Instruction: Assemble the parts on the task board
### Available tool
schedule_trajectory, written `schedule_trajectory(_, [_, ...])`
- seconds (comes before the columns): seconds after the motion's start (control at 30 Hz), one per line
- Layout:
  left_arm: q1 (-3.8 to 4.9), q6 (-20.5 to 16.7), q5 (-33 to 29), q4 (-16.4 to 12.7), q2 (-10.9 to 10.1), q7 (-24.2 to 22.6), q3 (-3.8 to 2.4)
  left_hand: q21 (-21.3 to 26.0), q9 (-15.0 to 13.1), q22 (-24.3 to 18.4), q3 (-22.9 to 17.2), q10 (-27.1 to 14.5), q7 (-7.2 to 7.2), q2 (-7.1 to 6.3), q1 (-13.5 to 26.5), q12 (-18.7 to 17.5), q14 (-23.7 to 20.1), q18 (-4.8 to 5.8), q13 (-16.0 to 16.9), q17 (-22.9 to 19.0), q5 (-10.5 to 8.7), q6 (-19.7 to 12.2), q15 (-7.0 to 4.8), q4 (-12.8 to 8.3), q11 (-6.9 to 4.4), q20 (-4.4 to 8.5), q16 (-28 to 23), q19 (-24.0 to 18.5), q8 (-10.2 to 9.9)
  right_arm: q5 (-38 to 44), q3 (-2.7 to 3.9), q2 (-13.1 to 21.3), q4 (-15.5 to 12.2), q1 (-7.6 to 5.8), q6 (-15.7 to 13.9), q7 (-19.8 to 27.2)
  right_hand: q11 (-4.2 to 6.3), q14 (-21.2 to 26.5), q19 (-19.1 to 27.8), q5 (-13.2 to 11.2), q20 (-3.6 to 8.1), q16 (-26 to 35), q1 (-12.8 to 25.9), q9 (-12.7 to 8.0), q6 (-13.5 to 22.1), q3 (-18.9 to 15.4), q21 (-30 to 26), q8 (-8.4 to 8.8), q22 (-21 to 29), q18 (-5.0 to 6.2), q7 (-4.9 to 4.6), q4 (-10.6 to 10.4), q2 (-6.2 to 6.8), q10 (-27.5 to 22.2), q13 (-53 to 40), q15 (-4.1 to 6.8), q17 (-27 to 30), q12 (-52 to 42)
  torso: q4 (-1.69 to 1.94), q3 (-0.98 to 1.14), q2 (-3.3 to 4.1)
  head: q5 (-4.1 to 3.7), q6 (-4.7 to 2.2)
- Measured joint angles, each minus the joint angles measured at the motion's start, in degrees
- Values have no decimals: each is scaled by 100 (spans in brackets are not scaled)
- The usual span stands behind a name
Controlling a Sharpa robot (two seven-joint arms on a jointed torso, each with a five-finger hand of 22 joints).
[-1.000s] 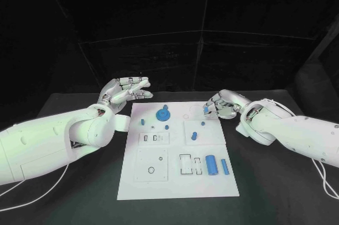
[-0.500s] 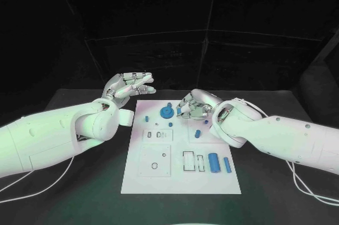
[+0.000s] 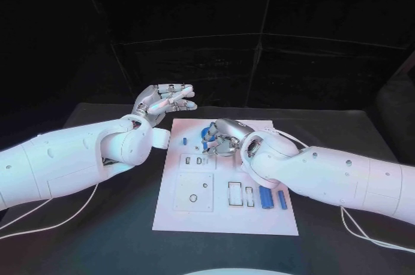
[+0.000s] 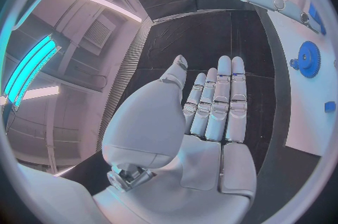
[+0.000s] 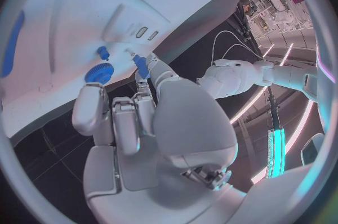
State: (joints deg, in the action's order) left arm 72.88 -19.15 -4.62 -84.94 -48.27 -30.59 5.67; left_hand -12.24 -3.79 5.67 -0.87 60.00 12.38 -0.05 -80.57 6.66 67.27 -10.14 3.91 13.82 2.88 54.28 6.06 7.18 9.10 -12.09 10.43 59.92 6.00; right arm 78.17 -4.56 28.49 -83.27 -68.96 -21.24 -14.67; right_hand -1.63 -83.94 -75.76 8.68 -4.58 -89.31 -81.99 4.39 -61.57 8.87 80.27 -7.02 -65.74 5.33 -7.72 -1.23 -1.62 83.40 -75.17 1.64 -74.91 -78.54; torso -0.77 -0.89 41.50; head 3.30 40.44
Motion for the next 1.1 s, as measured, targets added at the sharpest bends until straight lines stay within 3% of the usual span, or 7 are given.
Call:
schedule_trajectory(0.5, [1,10,0,28,39,11,0,0,0,-4,0,0,0,0,0,0,0,0,-1,-1,0,0,0,0,0,0,0,0,0,309,-131,-147,78,121,151,-250,-21,0,20,-5,19,0,20,1,-5,30,0,2,27,0,-4,-3,35,-21,1,-1,0,1,-9,13,5,29,63])
schedule_trajectory(1.1, [0,32,0,36,42,22,0,0,0,-3,0,1,-2,0,0,0,0,0,-2,4,0,1,0,0,-1,0,0,0,0,449,-143,-188,141,179,255,-336,-22,0,20,18,19,0,64,-3,-15,45,0,5,41,0,6,14,80,-20,11,-1,1,34,-10,9,2,32,86])
